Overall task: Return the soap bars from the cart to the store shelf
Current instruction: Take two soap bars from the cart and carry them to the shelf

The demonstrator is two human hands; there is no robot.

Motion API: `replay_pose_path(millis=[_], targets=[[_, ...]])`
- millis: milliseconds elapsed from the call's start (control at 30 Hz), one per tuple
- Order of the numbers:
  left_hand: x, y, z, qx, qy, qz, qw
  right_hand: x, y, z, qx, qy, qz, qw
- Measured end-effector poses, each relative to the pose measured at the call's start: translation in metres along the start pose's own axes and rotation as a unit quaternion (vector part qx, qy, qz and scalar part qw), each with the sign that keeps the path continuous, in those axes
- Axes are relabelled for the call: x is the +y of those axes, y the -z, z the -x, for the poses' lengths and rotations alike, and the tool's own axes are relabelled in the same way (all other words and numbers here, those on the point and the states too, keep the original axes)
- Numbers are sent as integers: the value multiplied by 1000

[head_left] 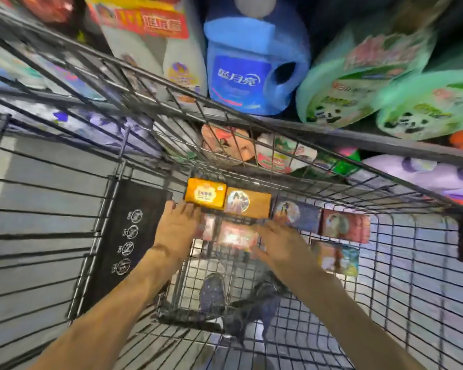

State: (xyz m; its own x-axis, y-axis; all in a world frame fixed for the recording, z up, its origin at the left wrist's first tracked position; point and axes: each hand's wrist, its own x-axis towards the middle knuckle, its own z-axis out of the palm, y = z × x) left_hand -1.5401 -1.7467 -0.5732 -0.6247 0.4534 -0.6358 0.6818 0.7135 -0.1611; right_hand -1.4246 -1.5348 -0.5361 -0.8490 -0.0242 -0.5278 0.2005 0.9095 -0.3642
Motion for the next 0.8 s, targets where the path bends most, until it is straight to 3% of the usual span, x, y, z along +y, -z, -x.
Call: replay_pose_path(millis=[233, 467, 800], targets=[[-1, 10, 10, 16, -16, -28, 999, -18, -9, -8, 27, -24, 59, 998], [-14, -7, 19, 54, -30, -11, 998, -31, -34, -23, 0, -60, 141, 988], [-23, -33, 31, 104, -21, 26, 994, -29, -41, -38, -13, -91, 145, 985]])
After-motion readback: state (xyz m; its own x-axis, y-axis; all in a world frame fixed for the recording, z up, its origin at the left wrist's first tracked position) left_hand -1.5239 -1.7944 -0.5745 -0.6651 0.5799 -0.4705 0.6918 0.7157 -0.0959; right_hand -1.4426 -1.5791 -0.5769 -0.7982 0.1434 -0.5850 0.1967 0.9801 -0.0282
